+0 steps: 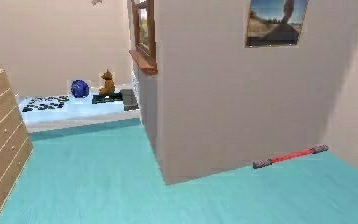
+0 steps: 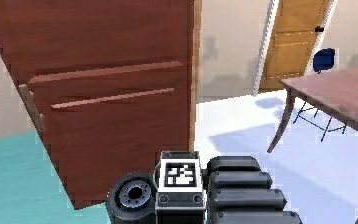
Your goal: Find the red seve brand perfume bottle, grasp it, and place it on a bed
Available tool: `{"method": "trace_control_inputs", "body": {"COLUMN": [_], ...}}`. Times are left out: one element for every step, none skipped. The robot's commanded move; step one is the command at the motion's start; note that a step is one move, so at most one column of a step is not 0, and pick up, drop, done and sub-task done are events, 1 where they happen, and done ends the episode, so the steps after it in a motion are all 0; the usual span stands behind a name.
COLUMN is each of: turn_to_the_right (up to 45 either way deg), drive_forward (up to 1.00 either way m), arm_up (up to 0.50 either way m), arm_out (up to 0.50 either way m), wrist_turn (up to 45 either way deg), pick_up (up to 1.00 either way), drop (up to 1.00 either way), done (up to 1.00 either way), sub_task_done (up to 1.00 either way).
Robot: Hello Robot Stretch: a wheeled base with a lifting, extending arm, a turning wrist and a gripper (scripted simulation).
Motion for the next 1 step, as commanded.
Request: {"method": "trace_control_inputs", "body": {"turn_to_the_right": [-15.0], "drive_forward": [0.0], "arm_up": [0.0], "arm_out": [0.0], "wrist_turn": [0.0], "pick_up": [0.0], "drop": [0.0], "done": [0.0], "sub_task_done": [0.0]}}
